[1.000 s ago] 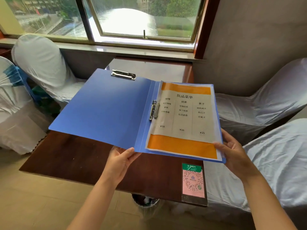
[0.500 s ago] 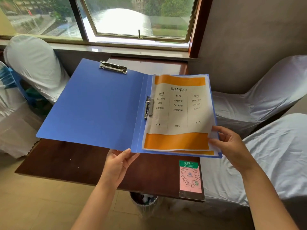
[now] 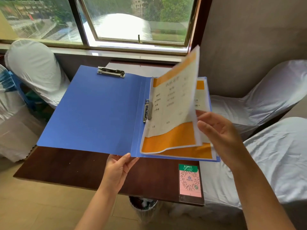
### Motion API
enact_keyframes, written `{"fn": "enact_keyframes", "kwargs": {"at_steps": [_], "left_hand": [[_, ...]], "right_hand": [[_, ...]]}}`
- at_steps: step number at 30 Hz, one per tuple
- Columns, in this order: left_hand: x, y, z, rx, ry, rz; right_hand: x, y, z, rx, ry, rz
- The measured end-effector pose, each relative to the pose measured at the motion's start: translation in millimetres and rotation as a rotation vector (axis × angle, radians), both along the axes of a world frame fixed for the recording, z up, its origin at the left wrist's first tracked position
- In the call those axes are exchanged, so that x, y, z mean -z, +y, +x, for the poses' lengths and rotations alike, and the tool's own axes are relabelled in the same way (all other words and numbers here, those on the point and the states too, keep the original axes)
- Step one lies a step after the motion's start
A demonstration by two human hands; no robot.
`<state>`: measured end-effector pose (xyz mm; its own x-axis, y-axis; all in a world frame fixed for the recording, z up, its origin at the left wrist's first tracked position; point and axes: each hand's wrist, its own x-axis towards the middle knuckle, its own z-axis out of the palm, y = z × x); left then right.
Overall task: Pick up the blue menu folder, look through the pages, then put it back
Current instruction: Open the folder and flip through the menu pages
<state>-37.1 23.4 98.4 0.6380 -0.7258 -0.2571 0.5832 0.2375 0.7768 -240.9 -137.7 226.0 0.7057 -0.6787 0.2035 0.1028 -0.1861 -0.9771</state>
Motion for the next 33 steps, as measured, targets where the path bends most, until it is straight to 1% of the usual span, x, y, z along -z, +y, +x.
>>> {"fn": "enact_keyframes", "kwargs": {"at_steps": [1, 2, 3, 5, 6, 7, 11, 14, 17, 20, 23, 26, 28, 30, 31, 32, 33], "left_hand": [[0, -1, -2, 0.007, 0.0, -0.007], [-1, -2, -4, 0.014, 0.001, -0.018], [-1, -3, -6, 0.02, 0.004, -0.03], [-3, -5, -9, 0.029, 0.013, -0.052], [-4, -5, -11, 0.033, 0.015, -0.064], [-5, -6, -12, 0.037, 0.01, -0.071], [-8, -6, -16, 0.053, -0.037, -0.065], [-13, -6, -17, 0.085, -0.073, -0.116], [-14, -6, -15, 0.087, -0.069, -0.163], [-14, -6, -15, 0.09, -0.058, -0.188], [-14, -6, -15, 0.084, -0.042, -0.17], [-12, -5, -14, 0.066, 0.002, -0.171], [-11, -4, -13, 0.059, 0.029, -0.172], [-11, -1, -9, 0.052, 0.04, -0.179], [-11, -1, -8, 0.051, 0.04, -0.185], [-11, 0, -6, 0.044, 0.042, -0.187], [-11, 1, -4, 0.033, 0.044, -0.185]], "right_hand": [[-2, 5, 8, -0.071, -0.045, 0.033], [0, 8, 17, -0.092, -0.048, 0.047], [4, 10, 26, -0.053, 0.005, 0.009], [16, 14, 43, 0.094, 0.227, -0.236], [24, 17, 51, 0.129, 0.333, -0.36], [32, 21, 58, 0.137, 0.395, -0.453], [51, 34, 79, 0.129, 0.463, -0.648], [56, 34, 87, 0.133, 0.537, -0.772], [61, 34, 91, 0.156, 0.603, -0.919], [63, 36, 93, 0.188, 0.629, -1.014], [63, 36, 91, 0.141, 0.635, -0.991], [54, 29, 74, 0.138, 0.538, -0.833], [48, 18, 50, 0.276, 0.474, -0.818], [48, 2, 22, 0.478, 0.479, -0.819], [48, -7, 7, 0.556, 0.523, -0.758], [49, -15, -6, 0.586, 0.583, -0.646], [50, -22, -17, 0.549, 0.629, -0.48]]}}
